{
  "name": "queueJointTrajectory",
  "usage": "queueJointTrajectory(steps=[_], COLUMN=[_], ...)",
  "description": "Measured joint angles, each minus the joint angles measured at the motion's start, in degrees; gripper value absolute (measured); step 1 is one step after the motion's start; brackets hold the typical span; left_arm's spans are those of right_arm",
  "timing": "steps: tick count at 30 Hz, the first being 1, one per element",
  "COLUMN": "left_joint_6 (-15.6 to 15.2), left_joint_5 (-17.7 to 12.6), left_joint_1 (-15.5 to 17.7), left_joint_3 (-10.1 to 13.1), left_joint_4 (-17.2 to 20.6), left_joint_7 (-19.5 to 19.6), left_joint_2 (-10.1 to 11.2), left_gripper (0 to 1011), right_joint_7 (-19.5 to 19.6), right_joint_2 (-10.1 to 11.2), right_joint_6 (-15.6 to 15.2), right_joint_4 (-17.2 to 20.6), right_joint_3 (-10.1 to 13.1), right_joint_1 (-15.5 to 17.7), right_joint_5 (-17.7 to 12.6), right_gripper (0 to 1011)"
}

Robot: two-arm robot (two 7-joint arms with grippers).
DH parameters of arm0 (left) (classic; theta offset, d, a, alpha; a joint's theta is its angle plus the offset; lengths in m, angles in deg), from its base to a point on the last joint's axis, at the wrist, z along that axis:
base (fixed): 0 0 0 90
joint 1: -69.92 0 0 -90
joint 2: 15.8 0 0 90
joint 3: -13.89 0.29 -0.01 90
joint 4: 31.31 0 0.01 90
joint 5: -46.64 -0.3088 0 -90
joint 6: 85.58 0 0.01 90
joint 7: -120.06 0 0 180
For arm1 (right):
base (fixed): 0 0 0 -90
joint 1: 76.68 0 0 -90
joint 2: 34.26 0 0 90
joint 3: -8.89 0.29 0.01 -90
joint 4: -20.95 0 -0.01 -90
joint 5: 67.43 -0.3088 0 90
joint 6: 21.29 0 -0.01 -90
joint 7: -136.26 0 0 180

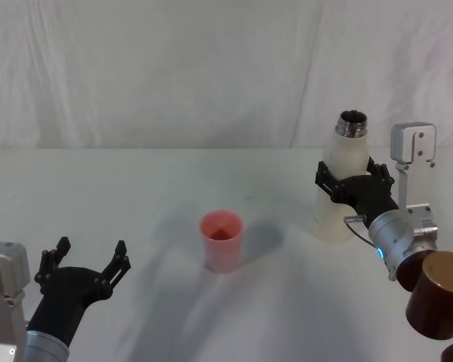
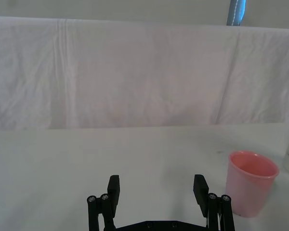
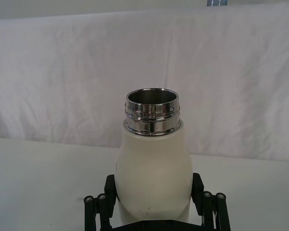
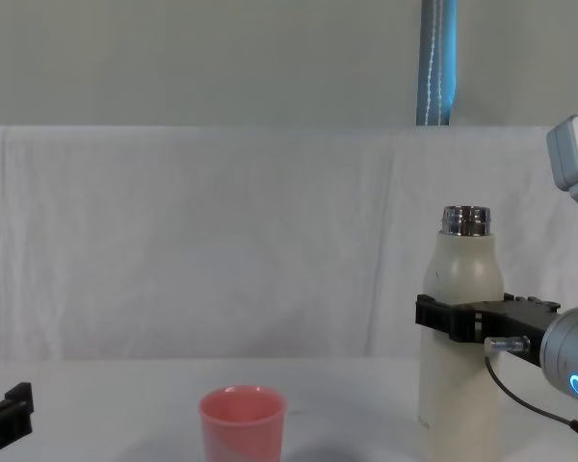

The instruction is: Grasp the thermos with one hand and pour water into the cup lid.

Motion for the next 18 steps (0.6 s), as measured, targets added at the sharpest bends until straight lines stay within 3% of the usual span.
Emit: queueJointTrajectory(steps=[10,18], left_joint_6=[0.0,0.0], left_joint_5=[0.0,0.0], left_joint_1=[0.0,0.0], left_joint_3=[0.0,0.0], left_joint_4=[0.0,0.0], left_joint_7=[0.0,0.0], left_joint_2=[0.0,0.0], left_gripper=[1001,1001], right_joint_7=[-0.9,-1.8], right_joint_2=[0.9,3.6], right_joint_6=[-0.5,0.0], right_joint_4=[1.9,4.7], right_joint_3=[-0.4,-1.8], right_joint_1=[0.0,0.3], right_joint_5=[0.1,2.5], right_gripper=[951,951])
